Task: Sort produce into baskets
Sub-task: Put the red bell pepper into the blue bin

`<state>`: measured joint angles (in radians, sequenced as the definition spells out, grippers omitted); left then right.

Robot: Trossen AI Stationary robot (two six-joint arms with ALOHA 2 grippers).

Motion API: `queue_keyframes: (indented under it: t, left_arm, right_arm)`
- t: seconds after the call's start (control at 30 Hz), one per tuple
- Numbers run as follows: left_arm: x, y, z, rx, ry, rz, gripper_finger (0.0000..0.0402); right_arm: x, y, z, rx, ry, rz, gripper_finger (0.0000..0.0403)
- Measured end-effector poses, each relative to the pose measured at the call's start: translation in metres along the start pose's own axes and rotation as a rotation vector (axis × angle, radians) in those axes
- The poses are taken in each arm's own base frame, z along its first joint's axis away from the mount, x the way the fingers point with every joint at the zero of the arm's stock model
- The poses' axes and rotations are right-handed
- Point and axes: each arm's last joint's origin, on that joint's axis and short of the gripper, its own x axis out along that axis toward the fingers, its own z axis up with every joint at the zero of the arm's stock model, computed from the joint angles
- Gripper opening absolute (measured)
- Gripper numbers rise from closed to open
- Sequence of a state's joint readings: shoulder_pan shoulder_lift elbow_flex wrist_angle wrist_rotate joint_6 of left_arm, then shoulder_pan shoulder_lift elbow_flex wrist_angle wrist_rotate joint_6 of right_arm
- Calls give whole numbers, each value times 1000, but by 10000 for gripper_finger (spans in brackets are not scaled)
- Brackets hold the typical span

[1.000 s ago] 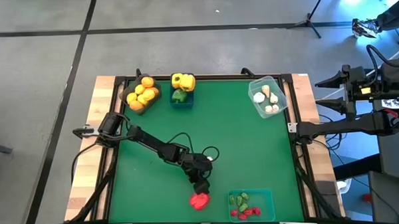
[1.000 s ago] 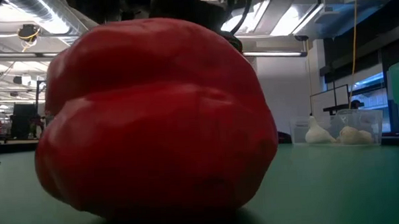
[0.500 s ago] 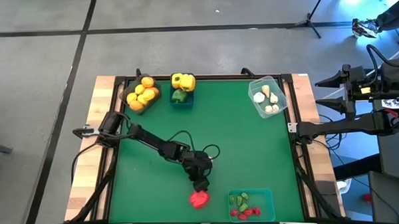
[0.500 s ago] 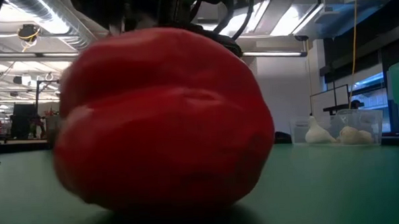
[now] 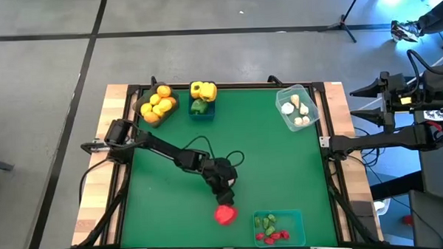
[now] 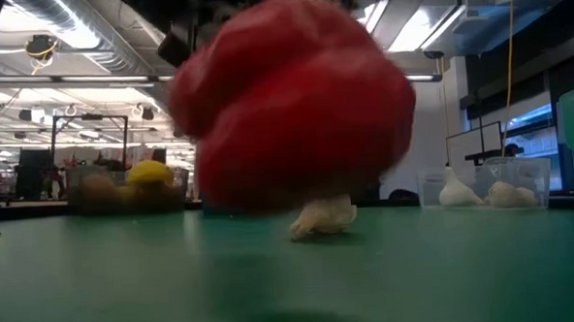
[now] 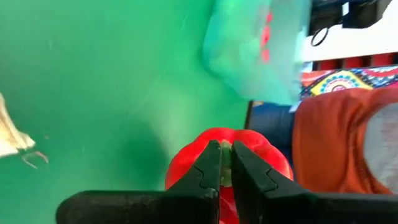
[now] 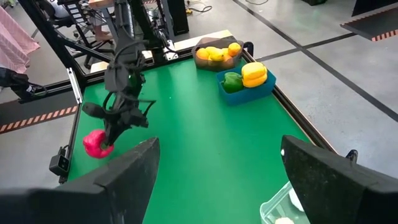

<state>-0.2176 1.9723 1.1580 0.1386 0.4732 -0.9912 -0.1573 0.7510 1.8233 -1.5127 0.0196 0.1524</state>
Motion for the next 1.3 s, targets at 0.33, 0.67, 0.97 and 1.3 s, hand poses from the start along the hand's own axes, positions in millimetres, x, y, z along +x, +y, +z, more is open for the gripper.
queue_keyframes:
  t: [0.33, 0.67, 0.97, 1.3]
  left_arm:
    - [-69, -10, 28, 64, -127, 89, 11]
    - [-202, 6, 53, 98, -427, 472, 12]
    - [-315, 32, 66, 45, -871, 894, 16]
    - [-318, 58, 83, 38, -854, 832, 22]
  right_arm:
    - [0, 0, 0, -4, 0, 1, 328]
    - [0, 0, 2, -3, -17, -16, 328]
    - [0, -1, 3, -3, -40, -58, 328]
    - [0, -2, 5, 0, -54, -69, 328]
